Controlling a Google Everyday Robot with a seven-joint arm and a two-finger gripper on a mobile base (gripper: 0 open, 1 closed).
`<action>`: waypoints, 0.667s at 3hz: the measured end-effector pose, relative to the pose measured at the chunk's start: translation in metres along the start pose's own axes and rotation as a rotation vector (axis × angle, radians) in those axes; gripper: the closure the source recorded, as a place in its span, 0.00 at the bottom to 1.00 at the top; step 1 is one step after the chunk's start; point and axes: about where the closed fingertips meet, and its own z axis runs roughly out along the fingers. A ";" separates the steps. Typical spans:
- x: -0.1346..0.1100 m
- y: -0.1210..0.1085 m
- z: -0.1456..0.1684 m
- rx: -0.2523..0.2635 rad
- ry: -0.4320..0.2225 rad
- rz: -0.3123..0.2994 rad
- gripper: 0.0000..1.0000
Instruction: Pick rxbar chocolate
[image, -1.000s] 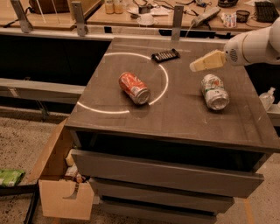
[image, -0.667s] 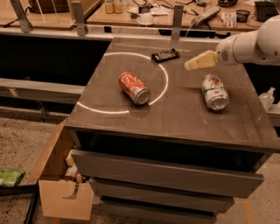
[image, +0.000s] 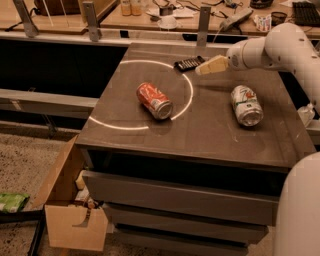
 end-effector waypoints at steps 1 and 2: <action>-0.005 -0.004 0.032 -0.007 -0.009 0.010 0.00; -0.005 -0.005 0.054 -0.015 -0.011 0.036 0.00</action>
Offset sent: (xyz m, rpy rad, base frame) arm 0.0746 0.0294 -0.0272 0.0800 0.0324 -0.0176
